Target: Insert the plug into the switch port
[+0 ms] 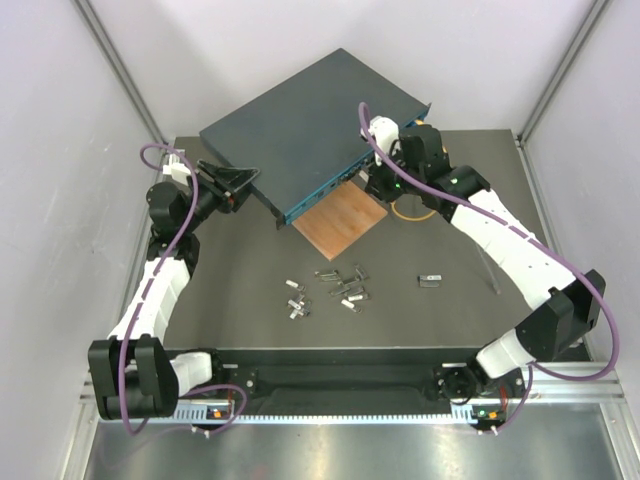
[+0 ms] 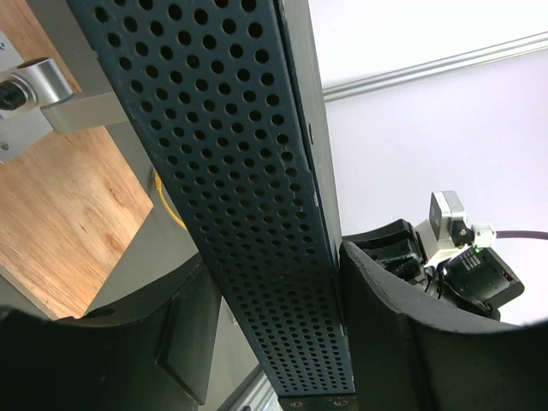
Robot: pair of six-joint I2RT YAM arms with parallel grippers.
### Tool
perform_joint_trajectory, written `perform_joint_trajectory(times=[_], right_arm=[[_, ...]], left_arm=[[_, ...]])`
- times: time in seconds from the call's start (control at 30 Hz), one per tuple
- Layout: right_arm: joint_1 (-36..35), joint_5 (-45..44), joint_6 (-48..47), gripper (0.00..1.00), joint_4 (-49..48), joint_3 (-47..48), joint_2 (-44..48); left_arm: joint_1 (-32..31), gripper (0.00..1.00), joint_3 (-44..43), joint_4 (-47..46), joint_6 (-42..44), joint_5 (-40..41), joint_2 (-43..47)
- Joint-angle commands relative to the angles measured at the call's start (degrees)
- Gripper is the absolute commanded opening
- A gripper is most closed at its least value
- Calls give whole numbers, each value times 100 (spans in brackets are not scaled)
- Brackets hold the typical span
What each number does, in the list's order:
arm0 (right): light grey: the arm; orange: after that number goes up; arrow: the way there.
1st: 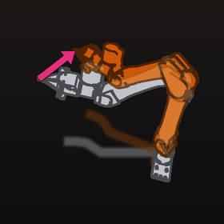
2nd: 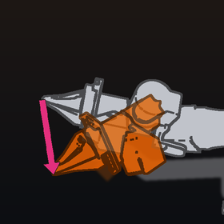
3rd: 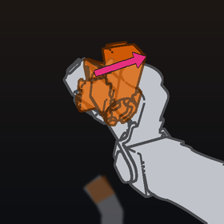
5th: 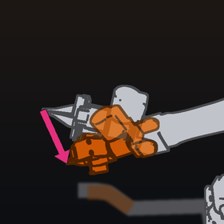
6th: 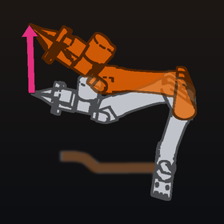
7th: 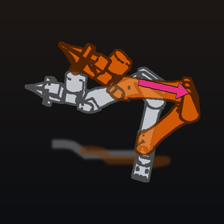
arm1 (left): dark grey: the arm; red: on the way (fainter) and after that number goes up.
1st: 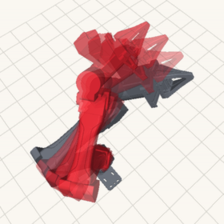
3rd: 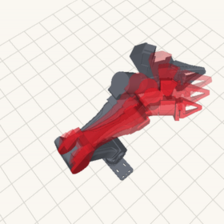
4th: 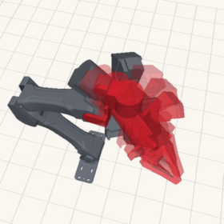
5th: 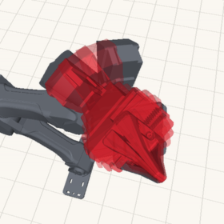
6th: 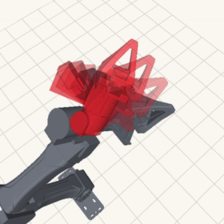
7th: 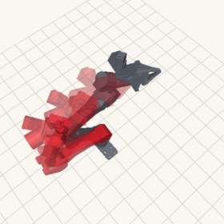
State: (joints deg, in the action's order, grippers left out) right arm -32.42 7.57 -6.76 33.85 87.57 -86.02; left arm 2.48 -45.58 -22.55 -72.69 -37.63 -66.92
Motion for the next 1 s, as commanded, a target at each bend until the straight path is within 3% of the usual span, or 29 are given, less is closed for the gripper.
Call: perform_joint_trajectory(times=[0.0, 0.97], right_arm=[[-97, -81, 96, 0, -300, 348, 50], [-97, 332, 105, 0, -502, 471, -187]], left_arm=[[-107, 20, -118, -180, 334, 45, -6], [-107, 18, -135, -136, 378, 36, -41]])
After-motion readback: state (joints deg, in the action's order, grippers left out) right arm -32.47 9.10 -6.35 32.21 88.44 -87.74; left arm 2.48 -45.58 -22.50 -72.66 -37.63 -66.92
